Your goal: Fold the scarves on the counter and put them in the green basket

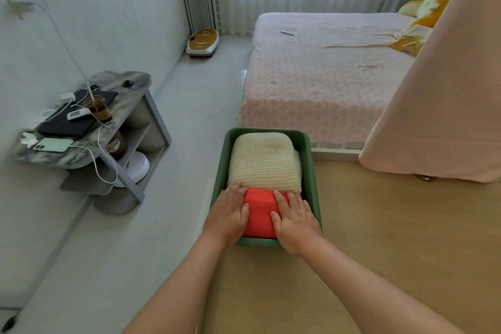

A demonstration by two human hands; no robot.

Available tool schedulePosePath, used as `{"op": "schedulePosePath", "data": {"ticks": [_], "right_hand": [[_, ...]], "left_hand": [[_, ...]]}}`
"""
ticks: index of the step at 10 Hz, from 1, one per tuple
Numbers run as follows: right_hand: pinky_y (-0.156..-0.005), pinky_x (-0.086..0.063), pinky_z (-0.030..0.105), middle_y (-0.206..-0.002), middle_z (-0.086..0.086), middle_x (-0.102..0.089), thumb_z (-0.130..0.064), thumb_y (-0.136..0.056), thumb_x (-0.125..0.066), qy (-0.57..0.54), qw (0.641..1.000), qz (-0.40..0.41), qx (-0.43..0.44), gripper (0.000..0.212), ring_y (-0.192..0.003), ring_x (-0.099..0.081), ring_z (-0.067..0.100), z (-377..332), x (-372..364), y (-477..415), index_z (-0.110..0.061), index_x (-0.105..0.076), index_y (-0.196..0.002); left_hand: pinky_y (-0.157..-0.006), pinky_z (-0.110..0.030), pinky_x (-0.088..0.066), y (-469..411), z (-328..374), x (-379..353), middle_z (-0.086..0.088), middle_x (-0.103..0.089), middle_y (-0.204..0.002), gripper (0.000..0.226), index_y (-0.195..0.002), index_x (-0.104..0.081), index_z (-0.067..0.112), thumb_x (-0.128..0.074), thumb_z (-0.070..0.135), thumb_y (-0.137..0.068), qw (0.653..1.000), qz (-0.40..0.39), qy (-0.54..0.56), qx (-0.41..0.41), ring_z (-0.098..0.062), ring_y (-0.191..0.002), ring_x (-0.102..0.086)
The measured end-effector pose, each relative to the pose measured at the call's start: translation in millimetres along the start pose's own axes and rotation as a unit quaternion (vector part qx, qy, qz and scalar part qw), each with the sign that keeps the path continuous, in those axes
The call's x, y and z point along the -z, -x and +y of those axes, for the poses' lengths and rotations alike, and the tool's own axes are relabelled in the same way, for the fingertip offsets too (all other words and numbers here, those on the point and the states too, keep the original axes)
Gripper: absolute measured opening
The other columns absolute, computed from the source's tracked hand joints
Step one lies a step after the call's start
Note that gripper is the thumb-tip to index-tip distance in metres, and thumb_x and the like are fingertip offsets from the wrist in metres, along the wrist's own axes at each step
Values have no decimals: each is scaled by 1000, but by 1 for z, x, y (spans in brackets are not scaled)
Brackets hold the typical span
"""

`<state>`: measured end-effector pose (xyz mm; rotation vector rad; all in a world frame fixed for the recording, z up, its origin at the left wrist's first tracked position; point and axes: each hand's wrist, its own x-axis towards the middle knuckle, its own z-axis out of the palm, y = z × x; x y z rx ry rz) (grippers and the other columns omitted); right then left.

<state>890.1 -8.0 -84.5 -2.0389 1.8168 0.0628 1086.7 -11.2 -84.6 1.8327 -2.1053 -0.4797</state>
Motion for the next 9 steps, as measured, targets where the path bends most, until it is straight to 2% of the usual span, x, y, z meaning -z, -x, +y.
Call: {"op": "schedulePosePath", "data": {"ticks": [1, 2, 3, 4, 5, 6, 7, 8, 9], "right_hand": [[-123, 9, 38, -166, 4, 9, -53, -103, -14, -16, 1000, -20, -3, 63, -152, 12, 18, 3, -1, -4, -31, 10, -157], [-123, 9, 38, -166, 4, 6, -52, -103, -14, -18, 1000, -9, 6, 63, -152, 10, 19, 6, 1, -4, -30, 10, -157], [-123, 11, 39, -166, 4, 5, -54, -102, -13, -2, 1000, 10, 22, 64, -152, 10, 19, 8, 0, 0, -31, 11, -157], [-123, 11, 40, -166, 4, 4, -54, -102, -13, 6, 1000, 5, 27, 64, -152, 10, 18, 7, 1, 2, -31, 10, -157], [-123, 8, 40, -166, 5, 2, -54, -103, -16, -13, 999, -12, 29, 64, -153, 7, 19, 7, 8, 2, -30, 6, -158], [-124, 1, 41, -166, 3, -2, -56, -102, -21, -35, 999, -14, 30, 65, -153, 3, 21, 9, 19, 3, -31, 0, -158], [-123, -6, 43, -164, 2, -11, -57, -101, -23, -38, 998, -2, 43, 64, -152, -6, 21, 11, 33, 5, -33, -8, -158], [-123, -8, 47, -163, 0, -15, -57, -101, -23, -53, 997, 6, 51, 61, -151, -10, 21, 12, 43, 14, -34, -13, -157], [-123, -5, 51, -165, 1, -13, -55, -102, -26, -111, 991, 39, 64, 58, -152, -7, 20, 8, 68, 18, -35, -17, -156]], "left_hand": [[-118, -40, -18, -5, 4, -2, -3, -30, -151, 66, -146, -38, 21, -12, 50, -92, 996, -2, -94, 7, -24, -140, -26], [-108, -39, -36, -4, 15, 2, -2, -48, -140, 61, -141, -47, 17, -22, 49, -95, 996, 28, -88, 3, -24, -128, -46], [-121, -41, -15, 8, 8, 2, 6, -39, -152, 64, -149, -35, 25, -22, 55, -94, 997, 37, -60, 26, -14, -143, -32], [-122, -41, -3, 15, 3, 1, 10, -20, -161, 71, -154, -19, 31, -13, 61, -91, 999, 0, -33, 43, -10, -148, -16], [-121, -42, -6, 10, 9, 8, 7, -21, -160, 73, -154, -20, 30, -14, 63, -90, 998, -7, -25, 50, -14, -148, -16], [-121, -42, -11, 8, 17, 20, 3, -21, -160, 62, -153, -22, 28, -29, 56, -98, 999, 2, -30, 42, -19, -148, -15], [-121, -42, -10, 9, 23, 29, 3, -19, -161, 61, -153, -22, 28, -32, 54, -99, 999, 16, -22, 38, -18, -148, -13], [-122, -41, -8, 14, 32, 36, 4, -18, -162, 61, -155, -19, 28, -34, 51, -100, 999, 28, -2, 41, -17, -149, -10], [-121, -41, -10, 12, 39, 51, 3, -21, -161, 62, -154, -23, 27, -33, 53, -99, 997, 76, 13, 27, -17, -149, -13]]}}
